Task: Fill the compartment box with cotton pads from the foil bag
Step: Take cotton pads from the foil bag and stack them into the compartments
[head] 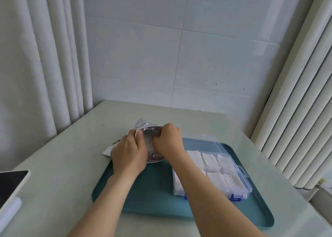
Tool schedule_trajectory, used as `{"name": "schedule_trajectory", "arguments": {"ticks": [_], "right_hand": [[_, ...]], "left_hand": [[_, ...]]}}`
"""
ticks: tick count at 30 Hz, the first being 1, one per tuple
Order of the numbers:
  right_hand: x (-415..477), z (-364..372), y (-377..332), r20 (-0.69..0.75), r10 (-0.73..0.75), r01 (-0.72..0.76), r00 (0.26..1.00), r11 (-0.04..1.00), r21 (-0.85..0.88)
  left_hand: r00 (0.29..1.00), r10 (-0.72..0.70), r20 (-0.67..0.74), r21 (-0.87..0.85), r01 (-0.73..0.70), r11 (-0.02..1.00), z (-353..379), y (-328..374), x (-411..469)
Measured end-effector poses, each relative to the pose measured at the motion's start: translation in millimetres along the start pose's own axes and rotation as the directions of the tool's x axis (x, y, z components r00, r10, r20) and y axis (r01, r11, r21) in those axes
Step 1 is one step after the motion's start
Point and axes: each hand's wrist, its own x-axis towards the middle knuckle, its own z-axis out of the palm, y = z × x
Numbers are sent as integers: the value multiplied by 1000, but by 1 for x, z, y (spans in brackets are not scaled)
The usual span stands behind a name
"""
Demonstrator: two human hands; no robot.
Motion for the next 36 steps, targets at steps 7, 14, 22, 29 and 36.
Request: {"name": "schedule_trajectory", "arguments": {"ticks": [7, 14, 22, 29, 36], "right_hand": [[9, 13, -6, -55, 68, -61, 996, 990, 124], [7, 10, -4, 41, 17, -24, 999, 986, 164], [7, 20, -3, 69, -60, 40, 996, 965, 261], [4, 12, -4, 7, -72, 67, 997, 964, 258], [-7, -20, 12, -58, -35, 52, 998, 945, 322]], "left_hand": [[1000, -5, -10, 8, 5, 1000, 2, 0, 1], [1000, -3, -18, 19, 3, 1000, 2, 2, 1], [998, -52, -31, 9, 53, 999, -1, 4, 2], [997, -58, -53, -6, 58, 998, -4, 5, 3], [996, -32, -88, -38, 29, 999, -1, 2, 2]]}}
